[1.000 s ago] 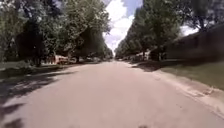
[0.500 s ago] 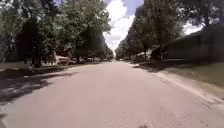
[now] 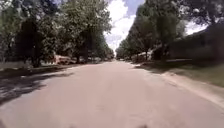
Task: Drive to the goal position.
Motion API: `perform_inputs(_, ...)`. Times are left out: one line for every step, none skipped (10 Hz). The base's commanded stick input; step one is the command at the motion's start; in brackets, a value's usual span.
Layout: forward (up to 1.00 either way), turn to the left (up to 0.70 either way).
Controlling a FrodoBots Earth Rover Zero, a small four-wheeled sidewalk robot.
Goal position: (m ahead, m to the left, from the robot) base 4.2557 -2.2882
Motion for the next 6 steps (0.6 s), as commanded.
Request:
perform_inputs(0.7,-0.35)
perform_inputs(0.7,-0.35)
perform_inputs(0.7,-0.35)
perform_inputs(0.7,0.0)
perform_inputs(0.7,0.0)
perform_inputs(0.7,0.0)
